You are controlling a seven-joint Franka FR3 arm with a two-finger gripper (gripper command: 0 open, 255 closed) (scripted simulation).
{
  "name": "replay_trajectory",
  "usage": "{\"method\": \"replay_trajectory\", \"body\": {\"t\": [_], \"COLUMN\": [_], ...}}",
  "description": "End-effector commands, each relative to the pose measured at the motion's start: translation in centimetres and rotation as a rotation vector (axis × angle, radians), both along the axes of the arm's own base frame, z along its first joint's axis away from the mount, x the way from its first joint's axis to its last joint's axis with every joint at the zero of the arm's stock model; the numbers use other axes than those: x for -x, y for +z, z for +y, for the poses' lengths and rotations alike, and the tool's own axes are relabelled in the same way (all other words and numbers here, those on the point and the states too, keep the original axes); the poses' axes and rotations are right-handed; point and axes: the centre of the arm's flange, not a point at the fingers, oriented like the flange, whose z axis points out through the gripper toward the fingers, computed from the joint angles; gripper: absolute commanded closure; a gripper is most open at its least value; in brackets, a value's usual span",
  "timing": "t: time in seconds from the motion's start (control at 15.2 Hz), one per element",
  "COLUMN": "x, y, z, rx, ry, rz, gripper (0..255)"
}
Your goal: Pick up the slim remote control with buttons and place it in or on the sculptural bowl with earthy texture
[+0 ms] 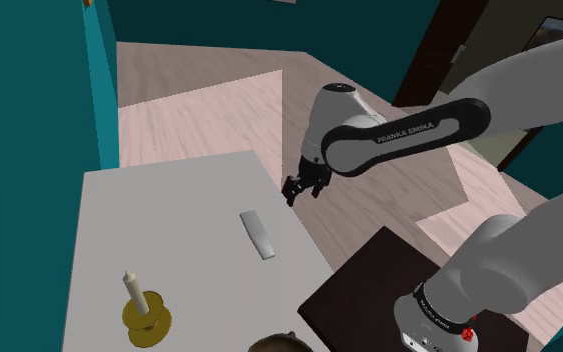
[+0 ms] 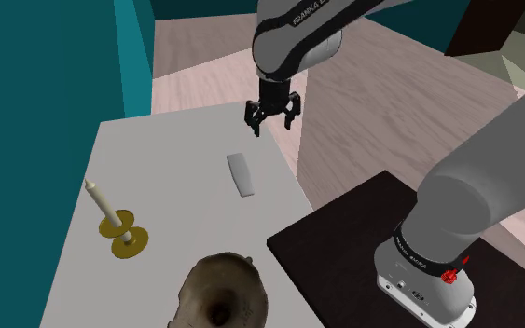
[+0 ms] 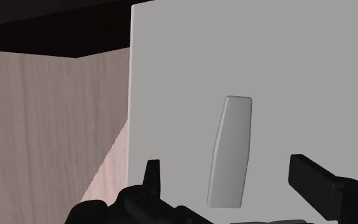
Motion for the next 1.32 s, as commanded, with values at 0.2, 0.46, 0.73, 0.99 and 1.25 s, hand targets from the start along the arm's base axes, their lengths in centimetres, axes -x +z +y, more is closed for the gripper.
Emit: {"method": "replay_trajectory", "body": {"t": [0.2, 0.46, 0.73, 0.99, 1.25], "x": [-3.0, -5.4, -7.7, -9.8, -9.8], "y": [-5.7, -10.2, -14.7, -18.6, -20.7], "z": [1.9, 3.4, 4.9, 6.1, 6.1], "rx": [0.001, 0.003, 0.005, 0.006, 0.006], "ry": [-0.030, -0.054, -0.078, -0.098, -0.098], "rz": [-0.002, -0.001, -0.001, -0.001, -0.001], "gripper": [0, 0, 0, 0, 0]}}
